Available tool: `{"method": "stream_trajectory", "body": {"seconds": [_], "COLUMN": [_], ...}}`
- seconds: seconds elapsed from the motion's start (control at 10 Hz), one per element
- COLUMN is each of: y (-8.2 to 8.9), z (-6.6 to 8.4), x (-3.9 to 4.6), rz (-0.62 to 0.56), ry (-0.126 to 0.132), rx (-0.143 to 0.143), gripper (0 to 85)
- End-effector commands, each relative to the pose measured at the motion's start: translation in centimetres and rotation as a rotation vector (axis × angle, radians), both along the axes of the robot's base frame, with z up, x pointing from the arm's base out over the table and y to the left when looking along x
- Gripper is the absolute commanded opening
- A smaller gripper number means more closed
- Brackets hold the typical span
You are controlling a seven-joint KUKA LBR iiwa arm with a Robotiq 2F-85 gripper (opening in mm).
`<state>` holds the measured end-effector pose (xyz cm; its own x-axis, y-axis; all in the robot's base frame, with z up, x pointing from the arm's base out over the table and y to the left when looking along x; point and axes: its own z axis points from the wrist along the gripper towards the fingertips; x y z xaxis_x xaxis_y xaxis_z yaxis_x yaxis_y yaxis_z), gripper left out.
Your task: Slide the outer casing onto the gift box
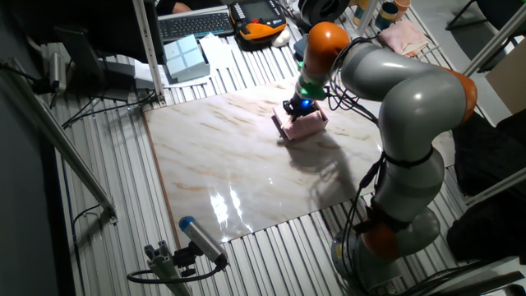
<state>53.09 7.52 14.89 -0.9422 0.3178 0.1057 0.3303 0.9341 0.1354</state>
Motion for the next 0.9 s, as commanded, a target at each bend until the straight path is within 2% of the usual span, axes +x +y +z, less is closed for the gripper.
{"method": "stream_trajectory", "body": {"seconds": [0.0,0.1,0.3,0.4,0.5,0.7,0.8], "y": [0.0,0.0,0.0,0.0,0.0,0.0,0.57], "z": [0.01,0.01,0.01,0.01,0.01,0.01,-0.63], "x": [0.02,0.02,0.02,0.02,0.02,0.02,0.13], "rz": [0.005,0.037,0.078,0.079,0.073,0.074,0.075], "ry": [0.039,0.095,0.108,0.112,0.104,0.073,0.043], "rx": [0.053,0.061,0.102,0.113,0.104,0.049,0.022], "gripper": [0.0,0.0,0.0,0.0,0.0,0.0,0.0]}}
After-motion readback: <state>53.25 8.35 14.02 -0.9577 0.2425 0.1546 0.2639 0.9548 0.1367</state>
